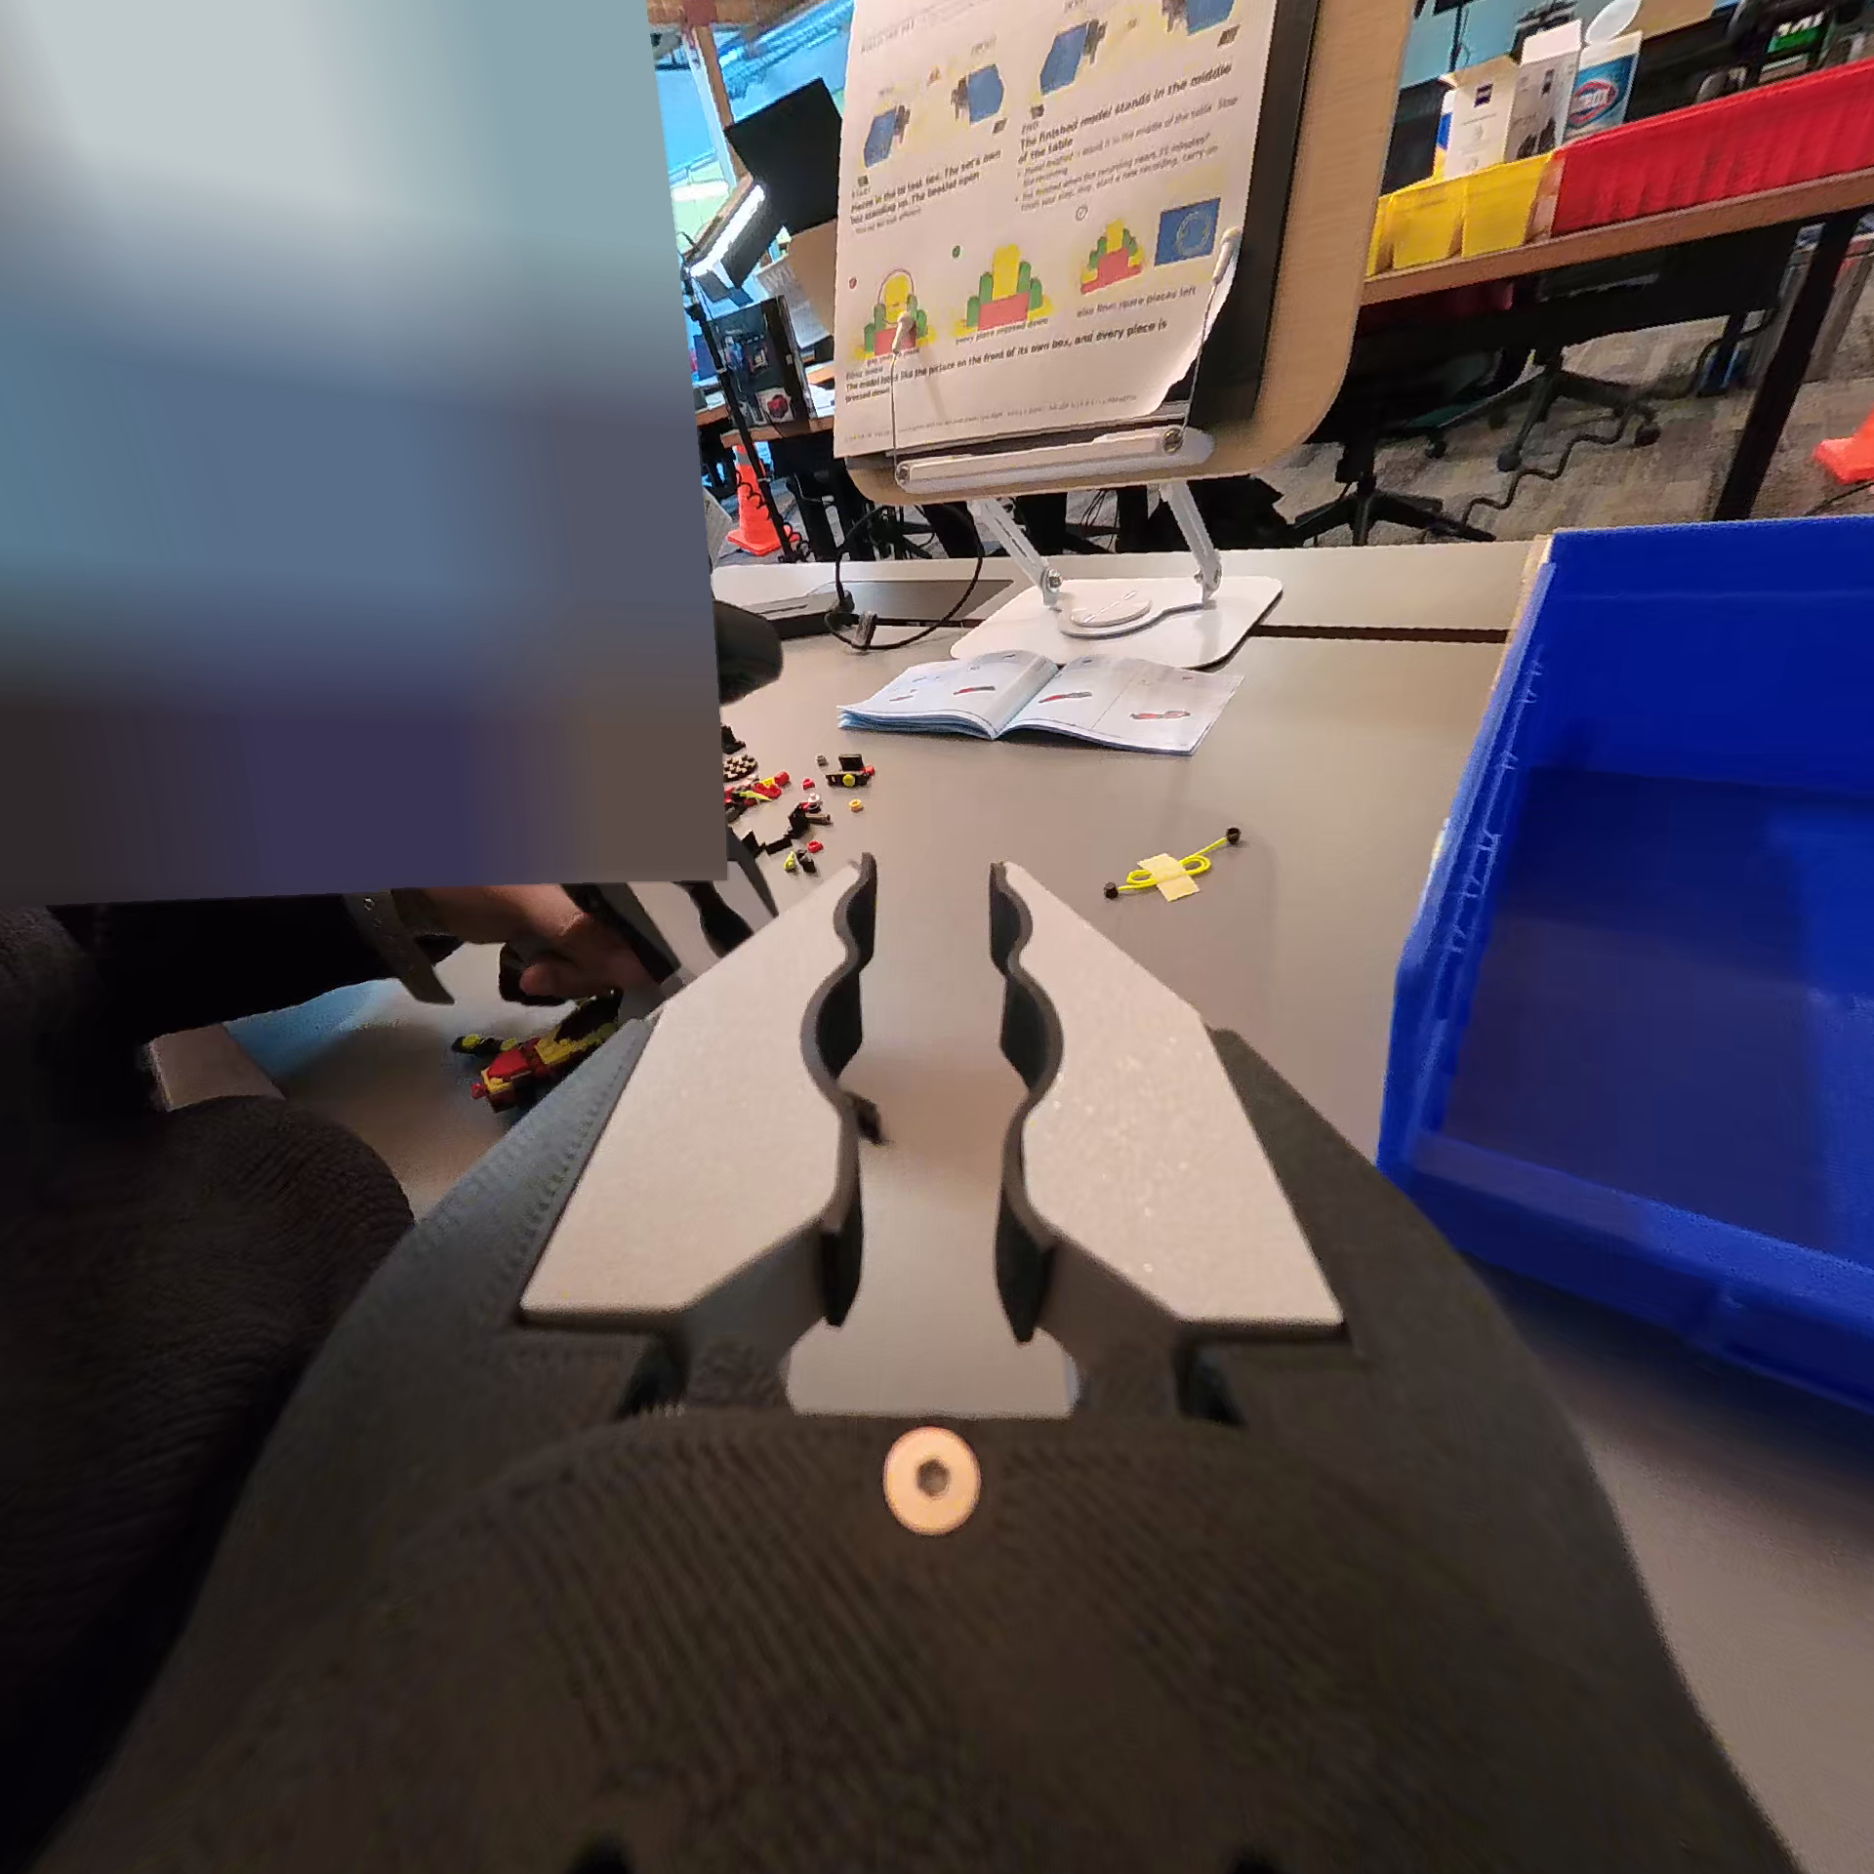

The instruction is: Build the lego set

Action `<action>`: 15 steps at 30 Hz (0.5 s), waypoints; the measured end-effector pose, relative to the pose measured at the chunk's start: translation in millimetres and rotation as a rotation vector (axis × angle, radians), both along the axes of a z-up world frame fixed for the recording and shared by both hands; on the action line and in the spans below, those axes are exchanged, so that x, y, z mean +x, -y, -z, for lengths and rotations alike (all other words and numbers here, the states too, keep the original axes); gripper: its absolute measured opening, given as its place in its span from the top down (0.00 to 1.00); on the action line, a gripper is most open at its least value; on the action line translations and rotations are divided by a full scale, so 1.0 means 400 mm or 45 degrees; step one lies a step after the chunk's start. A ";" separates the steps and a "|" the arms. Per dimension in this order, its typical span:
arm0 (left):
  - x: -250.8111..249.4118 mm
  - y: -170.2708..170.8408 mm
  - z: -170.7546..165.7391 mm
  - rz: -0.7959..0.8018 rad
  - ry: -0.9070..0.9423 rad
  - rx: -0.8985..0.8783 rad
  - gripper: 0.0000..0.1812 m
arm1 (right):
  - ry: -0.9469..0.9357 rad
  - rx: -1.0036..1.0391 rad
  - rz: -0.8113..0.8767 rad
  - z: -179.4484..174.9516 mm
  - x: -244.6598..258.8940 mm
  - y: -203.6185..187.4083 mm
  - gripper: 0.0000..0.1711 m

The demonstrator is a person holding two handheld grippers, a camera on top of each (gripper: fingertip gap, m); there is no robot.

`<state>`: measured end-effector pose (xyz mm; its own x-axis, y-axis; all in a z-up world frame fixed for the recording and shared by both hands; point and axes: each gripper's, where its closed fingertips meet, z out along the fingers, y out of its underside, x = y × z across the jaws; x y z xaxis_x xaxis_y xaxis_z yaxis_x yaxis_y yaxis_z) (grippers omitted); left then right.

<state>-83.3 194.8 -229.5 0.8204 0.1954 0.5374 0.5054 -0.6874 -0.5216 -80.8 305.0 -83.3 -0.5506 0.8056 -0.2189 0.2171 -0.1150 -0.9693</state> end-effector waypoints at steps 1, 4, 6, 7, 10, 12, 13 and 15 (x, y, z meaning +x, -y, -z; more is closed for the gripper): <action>-0.007 0.001 0.002 -0.004 -0.035 -0.014 0.93 | 0.000 -0.004 0.000 0.000 -0.002 0.000 0.88; -0.022 0.003 -0.008 -0.036 -0.059 -0.001 0.90 | 0.004 -0.014 0.006 0.003 -0.006 -0.002 0.88; -0.035 0.006 -0.013 -0.053 -0.074 0.006 0.90 | 0.006 -0.015 0.012 0.001 -0.002 -0.009 0.88; -0.041 0.009 -0.011 -0.055 -0.092 -0.001 0.90 | 0.007 -0.017 0.016 0.001 -0.002 -0.011 0.88; -0.019 0.011 -0.012 0.007 -0.062 0.002 0.90 | 0.008 -0.021 0.020 0.001 0.002 -0.013 0.88; 0.011 0.004 -0.028 0.063 -0.023 0.047 0.87 | 0.014 -0.019 0.018 0.006 0.003 -0.010 0.88; 0.019 0.003 -0.026 0.084 -0.040 0.035 0.85 | 0.020 -0.019 0.014 0.009 0.003 -0.008 0.88; 0.019 0.006 -0.003 0.113 -0.125 -0.031 0.87 | 0.033 -0.018 0.000 0.017 0.002 -0.001 0.88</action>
